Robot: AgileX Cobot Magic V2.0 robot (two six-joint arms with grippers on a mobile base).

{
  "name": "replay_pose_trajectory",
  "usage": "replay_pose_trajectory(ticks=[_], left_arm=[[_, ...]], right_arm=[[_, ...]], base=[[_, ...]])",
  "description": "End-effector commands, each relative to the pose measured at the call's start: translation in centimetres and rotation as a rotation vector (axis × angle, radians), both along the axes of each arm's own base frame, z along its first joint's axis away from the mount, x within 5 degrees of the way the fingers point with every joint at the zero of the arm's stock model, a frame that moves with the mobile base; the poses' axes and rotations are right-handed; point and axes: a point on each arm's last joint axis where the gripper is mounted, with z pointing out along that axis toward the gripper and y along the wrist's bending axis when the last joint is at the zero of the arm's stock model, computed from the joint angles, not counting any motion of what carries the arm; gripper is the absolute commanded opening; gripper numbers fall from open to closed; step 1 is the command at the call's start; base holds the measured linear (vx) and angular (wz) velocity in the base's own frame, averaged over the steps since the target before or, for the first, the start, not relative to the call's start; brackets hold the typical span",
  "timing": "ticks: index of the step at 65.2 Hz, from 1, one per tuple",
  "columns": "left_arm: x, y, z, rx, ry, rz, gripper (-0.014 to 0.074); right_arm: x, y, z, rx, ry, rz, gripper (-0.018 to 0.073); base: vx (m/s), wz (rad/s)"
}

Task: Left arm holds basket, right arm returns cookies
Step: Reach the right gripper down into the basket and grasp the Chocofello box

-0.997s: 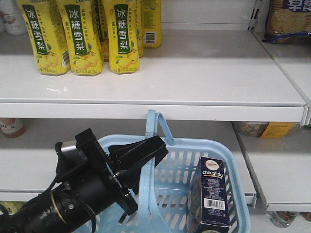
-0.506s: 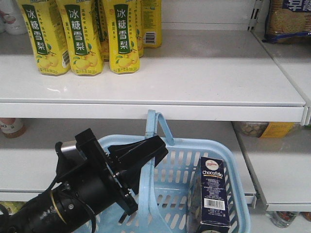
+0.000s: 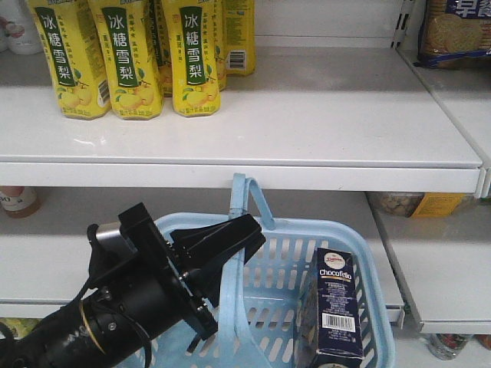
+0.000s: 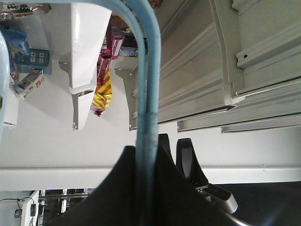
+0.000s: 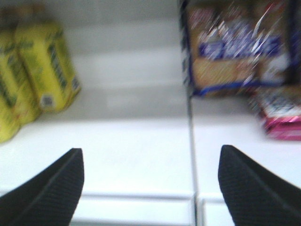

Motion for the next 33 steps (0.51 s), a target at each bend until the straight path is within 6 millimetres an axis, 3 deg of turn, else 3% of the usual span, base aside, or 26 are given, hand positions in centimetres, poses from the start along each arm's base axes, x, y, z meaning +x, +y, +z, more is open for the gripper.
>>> replay_pose_trajectory(ticks=[1, 17, 33], left_arm=[[-0.1, 1.1, 3.8, -0.283, -0.177, 0.040, 0.0000], [-0.1, 1.1, 3.8, -0.283, -0.177, 0.040, 0.0000], [-0.1, 1.1, 3.8, -0.283, -0.177, 0.040, 0.0000]], right_arm=[[0.7, 1.0, 0.6, 0.032, 0.018, 0.072, 0.0552], [2.1, 4.5, -1.9, 0.105, 0.275, 0.277, 0.0552], [2.8, 7.3, -4.5, 0.162, 0.561, 0.349, 0.0552]], base=[[0.00, 0.00], [0.00, 0.00], [0.00, 0.00]])
